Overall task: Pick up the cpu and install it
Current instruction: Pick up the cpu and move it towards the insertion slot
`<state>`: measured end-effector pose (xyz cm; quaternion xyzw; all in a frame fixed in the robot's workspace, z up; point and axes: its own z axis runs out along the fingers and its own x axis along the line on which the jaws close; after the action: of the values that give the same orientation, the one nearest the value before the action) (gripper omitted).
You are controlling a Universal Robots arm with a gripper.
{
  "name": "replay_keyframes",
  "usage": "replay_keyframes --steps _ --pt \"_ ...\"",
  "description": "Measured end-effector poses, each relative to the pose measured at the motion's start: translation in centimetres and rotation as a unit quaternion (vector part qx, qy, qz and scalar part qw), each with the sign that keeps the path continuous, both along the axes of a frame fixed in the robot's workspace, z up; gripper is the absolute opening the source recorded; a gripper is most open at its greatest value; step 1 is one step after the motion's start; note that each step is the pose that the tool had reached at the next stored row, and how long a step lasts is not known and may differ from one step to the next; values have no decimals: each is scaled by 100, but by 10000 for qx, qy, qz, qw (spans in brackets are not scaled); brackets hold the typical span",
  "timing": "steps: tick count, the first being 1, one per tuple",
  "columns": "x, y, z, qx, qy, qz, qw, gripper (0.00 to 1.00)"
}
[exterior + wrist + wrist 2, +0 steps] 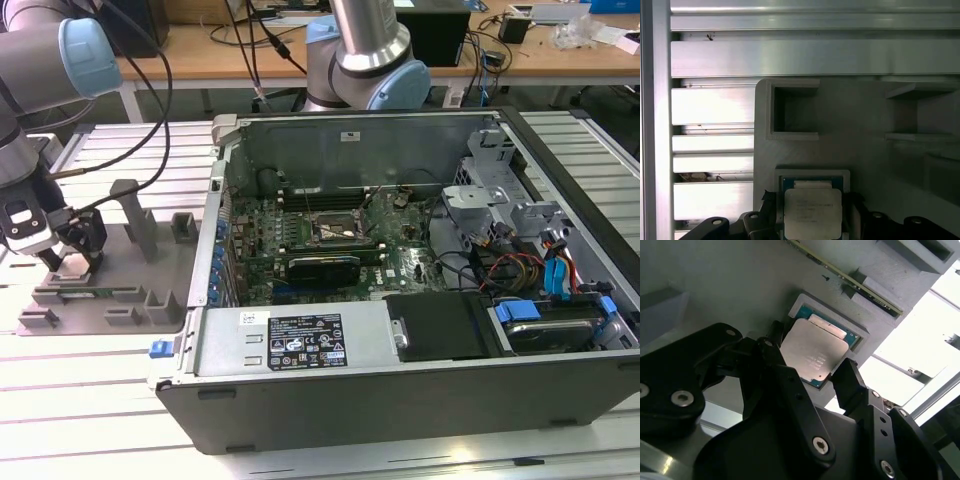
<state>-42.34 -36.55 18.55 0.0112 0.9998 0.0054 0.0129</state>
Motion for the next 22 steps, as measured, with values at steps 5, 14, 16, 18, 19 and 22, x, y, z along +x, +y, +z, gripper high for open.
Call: replay_keyframes --steps 5,14,16,18,19,22 --pt "0 0 0 0 0 0 10000 66" --pt "5 0 -1 0 76 0 10000 66" --pt "16 0 -2 1 75 0 10000 66" --pt "17 0 -1 0 76 -1 10000 66" --pt "18 0 -1 0 75 -1 10000 66" --pt "19 0 -1 0 75 -1 10000 66"
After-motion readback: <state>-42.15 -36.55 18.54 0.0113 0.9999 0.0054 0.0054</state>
